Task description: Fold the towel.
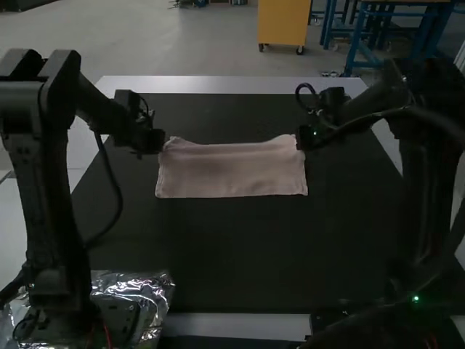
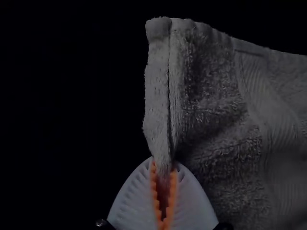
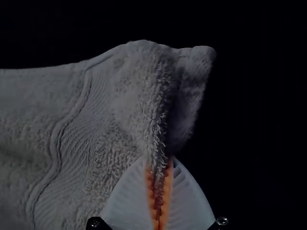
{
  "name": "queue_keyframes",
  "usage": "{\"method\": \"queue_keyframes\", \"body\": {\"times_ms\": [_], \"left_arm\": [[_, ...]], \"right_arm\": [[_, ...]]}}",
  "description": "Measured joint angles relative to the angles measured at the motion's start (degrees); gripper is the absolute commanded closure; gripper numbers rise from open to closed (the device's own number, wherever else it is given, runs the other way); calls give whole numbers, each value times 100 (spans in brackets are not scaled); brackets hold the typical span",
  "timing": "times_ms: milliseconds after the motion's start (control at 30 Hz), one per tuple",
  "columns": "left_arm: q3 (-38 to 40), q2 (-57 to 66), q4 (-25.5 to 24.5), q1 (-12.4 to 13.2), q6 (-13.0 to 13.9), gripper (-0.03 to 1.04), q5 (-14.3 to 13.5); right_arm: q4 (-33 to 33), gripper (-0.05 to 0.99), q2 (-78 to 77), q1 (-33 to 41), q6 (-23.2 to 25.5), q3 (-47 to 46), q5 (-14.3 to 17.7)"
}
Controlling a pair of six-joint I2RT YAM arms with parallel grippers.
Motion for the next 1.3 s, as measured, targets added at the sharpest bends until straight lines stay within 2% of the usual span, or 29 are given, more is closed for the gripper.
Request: {"method": "queue_keyframes", "body": {"times_ms": [433,767,1000,1033,1100,1167,1200,1233,1267,1300], "left_arm": [[-885,-1456,-514,0,37,99,39],[-1947,-2448,-730,0,103,99,61],[-2782,-2817,-299,0,122,97,63],[-2911,-2822,-190,0,125,87,63],[-3180,-2822,13,0,151,61,57],[-3362,-2822,44,31,170,30,4],[-3416,-2822,46,59,173,22,-17],[-3440,-2822,46,87,168,21,-33],[-3440,-2822,52,103,164,19,-48],[-3434,-2822,76,116,166,12,-55]], "right_arm": [[-144,96,-1150,-9,2,-1180,-214],[-142,96,-1587,-42,17,-1954,-422],[63,95,-1587,-42,26,-2518,-514],[153,89,-1587,-42,28,-2608,-516],[249,64,-1587,-42,39,-2758,-516],[278,40,-1589,-66,42,-2863,-485],[278,32,-1589,-92,44,-2889,-463],[278,23,-1587,-120,42,-2896,-450],[284,17,-1589,-144,46,-2894,-424],[295,17,-1587,-157,42,-2889,-411]]}}
